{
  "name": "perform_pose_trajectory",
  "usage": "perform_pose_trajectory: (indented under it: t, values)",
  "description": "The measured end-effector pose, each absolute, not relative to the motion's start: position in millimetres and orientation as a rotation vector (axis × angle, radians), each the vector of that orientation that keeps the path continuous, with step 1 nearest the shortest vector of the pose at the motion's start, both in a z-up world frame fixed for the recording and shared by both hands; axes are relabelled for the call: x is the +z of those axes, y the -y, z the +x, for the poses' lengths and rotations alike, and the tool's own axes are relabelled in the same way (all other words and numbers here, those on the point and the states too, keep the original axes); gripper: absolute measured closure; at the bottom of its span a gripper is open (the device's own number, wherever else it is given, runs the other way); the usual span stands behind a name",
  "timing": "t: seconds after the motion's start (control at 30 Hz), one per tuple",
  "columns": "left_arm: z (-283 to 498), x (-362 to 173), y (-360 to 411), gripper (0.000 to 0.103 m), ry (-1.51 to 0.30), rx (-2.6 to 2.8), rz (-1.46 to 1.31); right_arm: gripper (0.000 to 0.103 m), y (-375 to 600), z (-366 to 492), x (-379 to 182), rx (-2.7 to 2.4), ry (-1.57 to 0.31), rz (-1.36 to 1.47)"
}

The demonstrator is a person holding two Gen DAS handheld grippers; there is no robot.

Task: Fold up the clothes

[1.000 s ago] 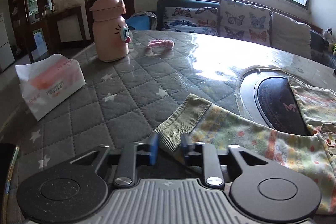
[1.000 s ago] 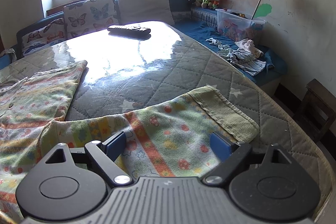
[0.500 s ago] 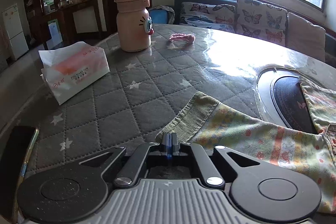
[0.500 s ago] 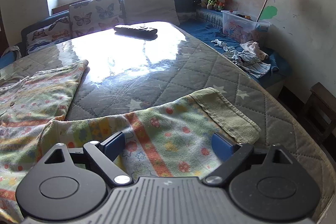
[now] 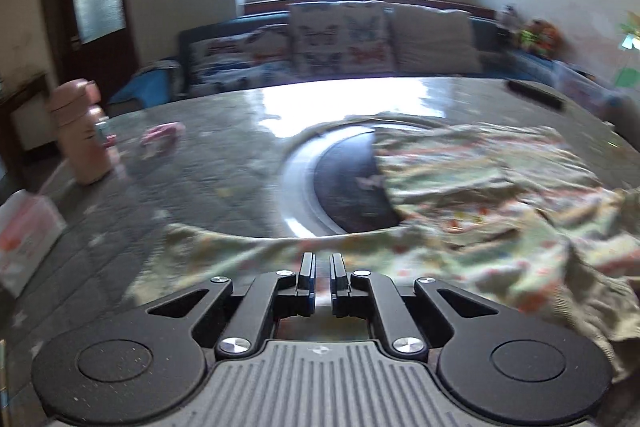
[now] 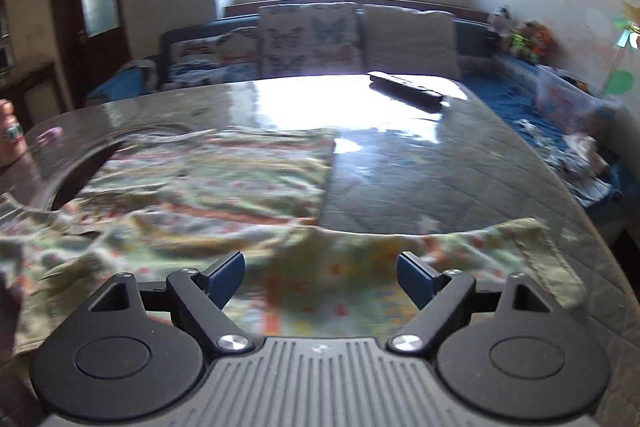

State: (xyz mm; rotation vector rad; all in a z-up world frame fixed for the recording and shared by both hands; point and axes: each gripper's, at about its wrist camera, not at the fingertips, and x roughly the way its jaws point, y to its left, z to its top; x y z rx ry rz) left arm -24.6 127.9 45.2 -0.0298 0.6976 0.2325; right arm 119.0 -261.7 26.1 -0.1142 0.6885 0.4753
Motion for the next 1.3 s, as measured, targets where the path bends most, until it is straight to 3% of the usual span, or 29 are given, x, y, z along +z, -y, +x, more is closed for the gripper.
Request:
perform_pose_trajectory:
  t: [0.5, 0.63, 1.07, 1.3]
  values:
    - [16, -1, -51, 0.092, -0.782, -0.008, 0.179, 0.027, 195, 89, 5, 0.679, -0.728, -0.254]
    - [11, 1, -44, 0.090, -0.760, -0.029, 0.221, 0.038, 195, 86, 4, 0.679, -0.739, -0.268]
    - [2, 19, -34, 0.089, -0.688, -0.099, 0.194, 0.057, 161, 37, 17, 0.934, -0.714, -0.363]
    - [-8, 34, -32, 0.089, -0.657, -0.177, 0.141, 0.075, 144, 27, 2, 0.962, -0.735, -0.441]
